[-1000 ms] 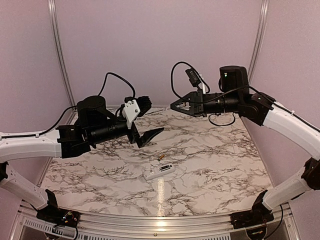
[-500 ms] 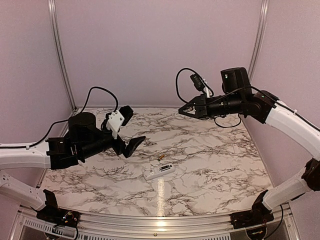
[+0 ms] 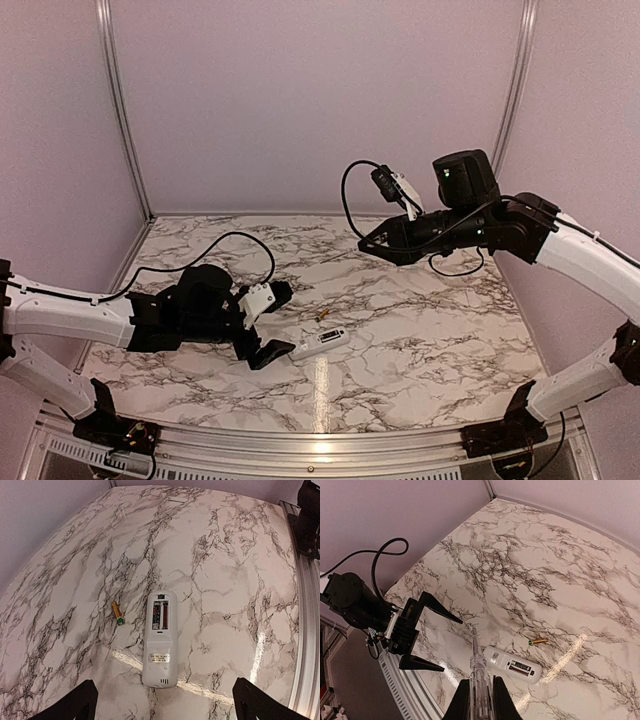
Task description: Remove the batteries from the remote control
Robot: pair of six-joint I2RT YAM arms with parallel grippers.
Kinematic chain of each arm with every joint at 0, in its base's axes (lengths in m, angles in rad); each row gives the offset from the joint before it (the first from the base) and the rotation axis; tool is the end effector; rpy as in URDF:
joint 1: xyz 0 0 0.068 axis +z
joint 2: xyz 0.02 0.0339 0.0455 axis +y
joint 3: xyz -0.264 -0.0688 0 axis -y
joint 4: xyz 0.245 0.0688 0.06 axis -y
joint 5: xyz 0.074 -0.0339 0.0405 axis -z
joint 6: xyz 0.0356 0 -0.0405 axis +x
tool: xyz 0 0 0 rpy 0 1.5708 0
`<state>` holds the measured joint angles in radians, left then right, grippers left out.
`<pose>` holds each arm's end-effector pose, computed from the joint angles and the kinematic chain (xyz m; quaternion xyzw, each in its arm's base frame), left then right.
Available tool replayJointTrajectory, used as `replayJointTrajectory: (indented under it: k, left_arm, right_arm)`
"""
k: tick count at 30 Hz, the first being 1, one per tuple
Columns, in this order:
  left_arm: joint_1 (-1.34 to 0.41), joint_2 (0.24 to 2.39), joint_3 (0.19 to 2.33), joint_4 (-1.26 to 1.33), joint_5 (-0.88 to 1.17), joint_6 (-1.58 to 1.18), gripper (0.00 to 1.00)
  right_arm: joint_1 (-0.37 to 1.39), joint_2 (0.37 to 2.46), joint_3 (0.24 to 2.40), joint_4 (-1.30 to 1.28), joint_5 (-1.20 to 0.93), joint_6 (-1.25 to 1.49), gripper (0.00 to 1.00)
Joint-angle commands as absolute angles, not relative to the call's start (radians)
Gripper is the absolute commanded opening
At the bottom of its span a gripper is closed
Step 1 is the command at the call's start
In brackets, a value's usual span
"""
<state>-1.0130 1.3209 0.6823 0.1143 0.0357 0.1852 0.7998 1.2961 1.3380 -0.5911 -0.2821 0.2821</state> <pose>0.1482 -0.2400 0.2166 0.4957 0.7102 -0.2151 0.4512 0.1901 0.2098 0.3813 -0.2875 0.8173 0.3544 0.3518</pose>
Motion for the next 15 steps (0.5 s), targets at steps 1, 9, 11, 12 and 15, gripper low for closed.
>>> replayJointTrajectory:
  k: [1,9,11,12,15]
  left_arm:
    - [-1.001,1.422,0.677,0.107,0.143,0.178,0.99]
    - [-0.986,1.592,0.716,0.169,0.177,0.17,0.95]
    - [-0.983,1.634,0.73,0.188,0.162,0.169,0.93]
    - [-0.981,1.651,0.738,0.2,0.157,0.17,0.92]
    - [-0.976,1.689,0.749,0.236,0.148,0.168,0.91]
  right_arm:
    - [0.846,1.253,1.273,-0.599,-0.162,0.183,0.0]
    - [0.851,1.225,1.194,-0.595,-0.117,0.168,0.0]
    - [0.851,1.226,1.187,-0.595,-0.118,0.167,0.0]
    - [0.851,1.226,1.184,-0.593,-0.119,0.169,0.0]
    - [0.851,1.226,1.176,-0.588,-0.12,0.172,0.0]
